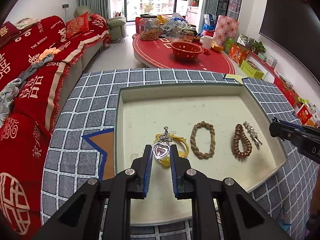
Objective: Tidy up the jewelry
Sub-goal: 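Carry the heart pendant and black clip into the tray and release both, then withdraw both tools from the tray back over the mat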
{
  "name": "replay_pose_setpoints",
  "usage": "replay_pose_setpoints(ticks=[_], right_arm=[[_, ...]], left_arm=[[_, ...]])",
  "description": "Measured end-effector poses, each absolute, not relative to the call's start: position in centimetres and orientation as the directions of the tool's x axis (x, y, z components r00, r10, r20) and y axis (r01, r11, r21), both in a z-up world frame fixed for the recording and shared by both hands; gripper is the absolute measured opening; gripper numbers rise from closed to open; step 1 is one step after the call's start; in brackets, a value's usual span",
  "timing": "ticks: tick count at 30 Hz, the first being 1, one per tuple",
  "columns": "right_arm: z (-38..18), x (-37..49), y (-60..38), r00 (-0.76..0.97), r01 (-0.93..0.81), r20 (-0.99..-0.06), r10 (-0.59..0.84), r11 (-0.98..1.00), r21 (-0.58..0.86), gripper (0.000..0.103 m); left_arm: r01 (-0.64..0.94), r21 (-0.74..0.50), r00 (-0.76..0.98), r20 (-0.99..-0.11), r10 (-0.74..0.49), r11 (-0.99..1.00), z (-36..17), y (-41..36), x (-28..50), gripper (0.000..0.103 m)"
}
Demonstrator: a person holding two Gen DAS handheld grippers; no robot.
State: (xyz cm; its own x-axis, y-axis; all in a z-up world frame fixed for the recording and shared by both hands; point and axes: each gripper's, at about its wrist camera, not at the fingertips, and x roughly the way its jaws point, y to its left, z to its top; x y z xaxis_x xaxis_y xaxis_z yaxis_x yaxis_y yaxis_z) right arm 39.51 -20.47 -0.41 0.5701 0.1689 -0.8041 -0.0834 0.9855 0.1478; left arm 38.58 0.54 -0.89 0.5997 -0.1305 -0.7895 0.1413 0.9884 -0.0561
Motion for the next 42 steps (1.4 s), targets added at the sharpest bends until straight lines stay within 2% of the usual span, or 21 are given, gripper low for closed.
replay_pose_setpoints(ticks=[12, 26, 27, 29, 30, 31, 33, 35, 37, 42], right_arm=[[-3.8, 41.1, -19.9, 0.542, -0.061, -0.824, 0.165, 0.986, 0.158, 0.025], [-4.9, 41.1, -19.4, 0.520, -0.062, -0.837, 0.169, 0.985, 0.161, 0.026], [-4.9, 41.1, -19.4, 0.520, -0.062, -0.838, 0.169, 0.985, 0.160, 0.028], [-4.9, 41.1, -19.3, 0.517, -0.065, -0.838, 0.176, 0.984, 0.167, 0.039], [-4.8, 41.1, -19.3, 0.518, -0.063, -0.837, 0.177, 0.984, 0.168, 0.051], [-4.7, 41.0, -19.3, 0.524, -0.063, -0.833, 0.180, 0.983, 0.173, 0.057], [-4.3, 40.8, -19.5, 0.535, -0.065, -0.821, 0.197, 0.979, 0.193, 0.059], [-3.9, 40.7, -19.8, 0.541, -0.064, -0.811, 0.223, 0.972, 0.225, 0.064], [-3.2, 40.4, -20.3, 0.556, -0.065, -0.789, 0.262, 0.960, 0.273, 0.075], [-1.8, 39.6, -20.9, 0.583, -0.058, -0.757, 0.297, 0.944, 0.325, 0.079]], left_arm=[[0.147, -0.013, 0.575, -0.812, -0.096, 0.989, -3.1, -0.6, 39.5, 0.031], [0.164, 0.048, 0.587, -0.808, -0.058, 0.985, -3.5, -1.8, 39.0, 0.031], [0.166, 0.056, 0.588, -0.807, -0.053, 0.984, -3.5, -1.9, 38.9, 0.031], [0.173, 0.062, 0.584, -0.810, -0.052, 0.983, -3.5, -2.1, 38.8, 0.031], [0.173, 0.062, 0.583, -0.811, -0.051, 0.983, -3.4, -2.1, 38.7, 0.031], [0.171, 0.063, 0.584, -0.810, -0.049, 0.983, -3.3, -2.1, 38.6, 0.031], [0.163, 0.069, 0.591, -0.806, -0.041, 0.984, -3.1, -2.0, 38.5, 0.031], [0.156, 0.080, 0.600, -0.800, -0.030, 0.984, -2.9, -2.1, 38.2, 0.031], [0.154, 0.086, 0.608, -0.794, -0.025, 0.984, -2.6, -2.0, 38.1, 0.031], [0.155, 0.086, 0.619, -0.785, -0.028, 0.984, -1.9, -2.0, 37.8, 0.031]])
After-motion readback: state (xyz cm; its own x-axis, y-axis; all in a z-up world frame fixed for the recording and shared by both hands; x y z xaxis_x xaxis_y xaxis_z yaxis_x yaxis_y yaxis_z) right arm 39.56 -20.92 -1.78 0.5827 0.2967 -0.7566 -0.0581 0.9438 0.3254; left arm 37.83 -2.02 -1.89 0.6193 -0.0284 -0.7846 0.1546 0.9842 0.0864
